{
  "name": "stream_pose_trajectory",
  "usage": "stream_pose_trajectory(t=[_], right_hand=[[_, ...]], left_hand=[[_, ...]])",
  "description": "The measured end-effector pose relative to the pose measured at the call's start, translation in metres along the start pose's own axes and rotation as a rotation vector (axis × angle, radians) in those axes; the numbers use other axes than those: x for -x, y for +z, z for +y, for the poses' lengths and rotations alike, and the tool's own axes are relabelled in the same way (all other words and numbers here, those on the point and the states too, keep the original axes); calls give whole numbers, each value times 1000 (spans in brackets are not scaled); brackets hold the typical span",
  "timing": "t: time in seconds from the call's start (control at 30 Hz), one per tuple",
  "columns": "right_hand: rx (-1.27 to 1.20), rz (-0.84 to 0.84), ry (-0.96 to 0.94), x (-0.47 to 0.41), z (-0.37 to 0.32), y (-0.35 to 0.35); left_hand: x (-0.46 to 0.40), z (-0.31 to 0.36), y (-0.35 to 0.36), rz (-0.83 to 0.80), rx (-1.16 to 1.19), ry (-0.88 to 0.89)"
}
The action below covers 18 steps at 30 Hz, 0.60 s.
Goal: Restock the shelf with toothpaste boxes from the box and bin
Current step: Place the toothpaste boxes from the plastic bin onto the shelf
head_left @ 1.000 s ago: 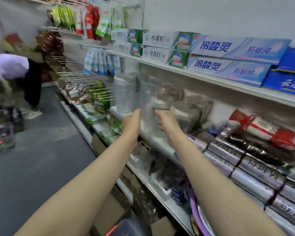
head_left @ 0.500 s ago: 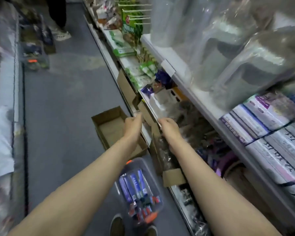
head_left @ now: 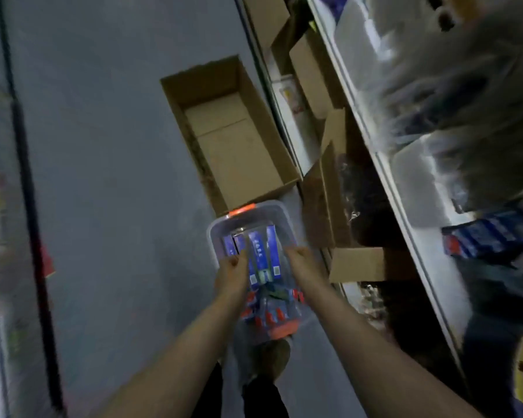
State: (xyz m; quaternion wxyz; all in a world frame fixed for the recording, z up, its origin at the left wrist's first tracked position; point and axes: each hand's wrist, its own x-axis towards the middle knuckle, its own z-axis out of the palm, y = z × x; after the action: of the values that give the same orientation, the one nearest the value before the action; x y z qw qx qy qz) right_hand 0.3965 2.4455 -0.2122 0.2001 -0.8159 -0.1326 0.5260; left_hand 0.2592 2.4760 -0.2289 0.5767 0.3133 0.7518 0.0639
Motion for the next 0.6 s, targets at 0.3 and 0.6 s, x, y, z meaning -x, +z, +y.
stream_pose_trajectory(t=[0.3, 0.6], right_hand=[[32, -21, 141, -157, 112, 63], [-69, -48, 214, -275, 167, 107]], left_hand=[[-141, -98, 82, -133, -12, -56], [-249, -136, 148, -255, -47, -174]])
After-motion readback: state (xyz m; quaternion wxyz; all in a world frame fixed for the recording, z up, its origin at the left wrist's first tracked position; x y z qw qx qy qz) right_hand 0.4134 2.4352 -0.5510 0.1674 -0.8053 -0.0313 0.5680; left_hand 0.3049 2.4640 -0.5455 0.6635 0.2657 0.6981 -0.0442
